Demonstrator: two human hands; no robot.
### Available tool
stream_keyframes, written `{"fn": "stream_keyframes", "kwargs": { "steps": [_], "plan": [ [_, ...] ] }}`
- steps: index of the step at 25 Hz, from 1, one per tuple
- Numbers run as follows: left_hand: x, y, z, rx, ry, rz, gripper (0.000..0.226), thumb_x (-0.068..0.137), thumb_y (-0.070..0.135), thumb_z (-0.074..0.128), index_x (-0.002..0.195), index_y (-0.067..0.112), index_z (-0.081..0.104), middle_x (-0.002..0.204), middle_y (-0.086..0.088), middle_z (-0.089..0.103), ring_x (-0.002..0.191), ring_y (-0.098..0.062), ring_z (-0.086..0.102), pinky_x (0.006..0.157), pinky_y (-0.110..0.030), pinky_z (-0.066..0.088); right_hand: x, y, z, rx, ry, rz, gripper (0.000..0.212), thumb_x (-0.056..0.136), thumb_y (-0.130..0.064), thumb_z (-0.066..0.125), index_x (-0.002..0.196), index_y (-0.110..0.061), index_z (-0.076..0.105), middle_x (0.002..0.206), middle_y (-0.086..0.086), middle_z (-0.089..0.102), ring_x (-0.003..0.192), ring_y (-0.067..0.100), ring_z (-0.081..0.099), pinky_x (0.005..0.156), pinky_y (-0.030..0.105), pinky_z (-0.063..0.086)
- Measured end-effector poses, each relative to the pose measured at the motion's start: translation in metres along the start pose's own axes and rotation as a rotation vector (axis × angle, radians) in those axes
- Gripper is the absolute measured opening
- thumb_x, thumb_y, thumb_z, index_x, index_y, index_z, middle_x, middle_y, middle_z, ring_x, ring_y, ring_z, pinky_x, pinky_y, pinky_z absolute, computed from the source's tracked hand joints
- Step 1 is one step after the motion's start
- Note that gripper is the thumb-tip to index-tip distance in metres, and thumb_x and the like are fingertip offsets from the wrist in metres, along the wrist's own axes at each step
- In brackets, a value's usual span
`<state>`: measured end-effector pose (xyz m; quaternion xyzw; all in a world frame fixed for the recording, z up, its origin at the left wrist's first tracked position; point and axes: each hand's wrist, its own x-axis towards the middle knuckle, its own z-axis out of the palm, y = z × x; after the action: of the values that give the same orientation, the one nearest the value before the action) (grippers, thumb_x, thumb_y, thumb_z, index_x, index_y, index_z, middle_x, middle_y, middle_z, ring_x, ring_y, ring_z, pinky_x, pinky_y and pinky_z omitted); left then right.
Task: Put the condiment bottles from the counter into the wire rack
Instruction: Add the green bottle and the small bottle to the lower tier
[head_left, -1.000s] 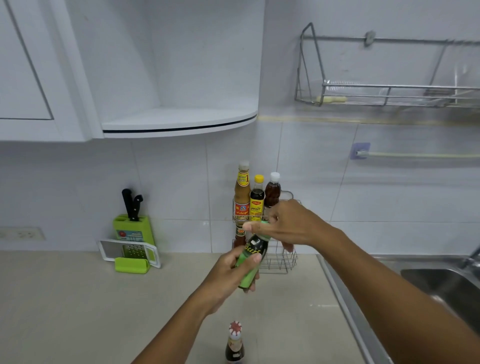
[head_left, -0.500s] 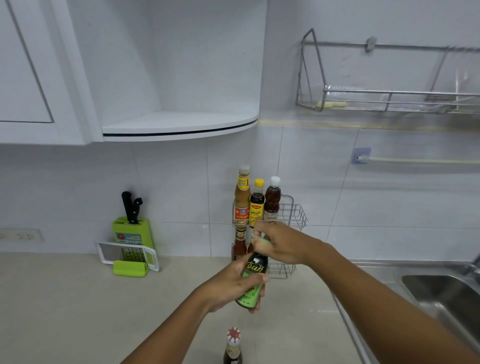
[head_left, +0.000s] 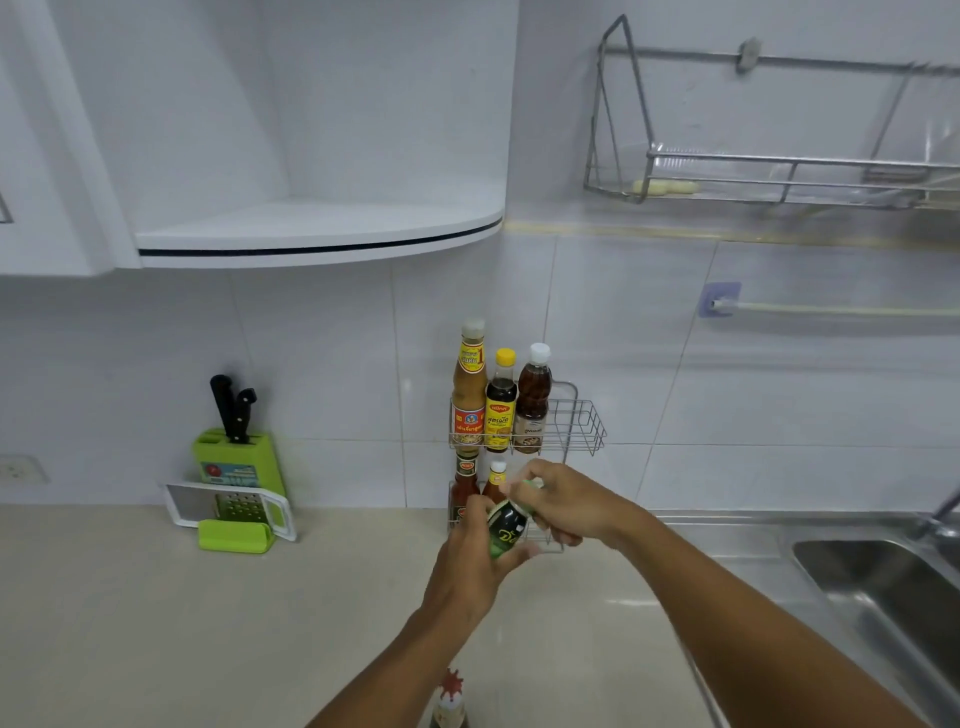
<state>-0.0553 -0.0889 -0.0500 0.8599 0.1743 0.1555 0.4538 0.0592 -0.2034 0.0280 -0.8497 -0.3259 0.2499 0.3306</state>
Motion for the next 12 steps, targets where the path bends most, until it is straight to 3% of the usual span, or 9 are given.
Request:
{"fn": "stream_keyframes", "kwargs": {
  "steps": [3,5,9,12],
  "plan": [
    [0.020,-0.007,-0.014,-0.109,-0.141,-0.055,0.073,0.066,0.054,0.081,0.122,0.032,0.038,0.109,0.011,0.061,0.097,-0.004,0.061,0.083,-0.026,0.055,0.019,0.028,-0.010,0.105,0.094,0.084,0.038,0.095,-0.044,0.067,0.096,-0.006,0.064,0.067,0.016,0.072,0.048,0.024,0.065,0.039,0.024,0.042],
    [0.040,-0.018,-0.027,-0.108,-0.149,-0.072,0.058,0.080,0.046,0.073,0.127,0.029,0.044,0.116,0.016,0.058,0.104,-0.005,0.058,0.089,-0.024,0.048,0.037,0.051,-0.009,0.185,0.291,0.185,0.041,0.092,-0.040,0.072,0.098,-0.001,0.062,0.069,0.020,0.076,0.049,0.027,0.071,0.039,0.025,0.046],
    [0.082,-0.059,-0.042,0.016,-0.176,-0.140,0.035,0.097,0.025,0.054,0.132,0.021,0.053,0.131,-0.001,0.060,0.114,-0.014,0.059,0.098,-0.029,0.048,0.079,0.099,0.012,0.356,0.489,0.354,0.037,0.084,-0.028,0.082,0.102,-0.009,0.056,0.084,0.017,0.076,0.052,0.026,0.076,0.051,0.036,0.063],
    [0.102,-0.097,-0.030,0.113,-0.298,-0.253,0.039,0.098,0.016,0.045,0.137,0.019,0.050,0.139,-0.004,0.056,0.121,-0.017,0.056,0.091,-0.022,0.045,0.119,0.126,0.030,0.413,0.554,0.393,0.024,0.085,-0.017,0.075,0.102,-0.010,0.059,0.089,0.019,0.075,0.053,0.027,0.076,0.054,0.041,0.065]
  ]
}}
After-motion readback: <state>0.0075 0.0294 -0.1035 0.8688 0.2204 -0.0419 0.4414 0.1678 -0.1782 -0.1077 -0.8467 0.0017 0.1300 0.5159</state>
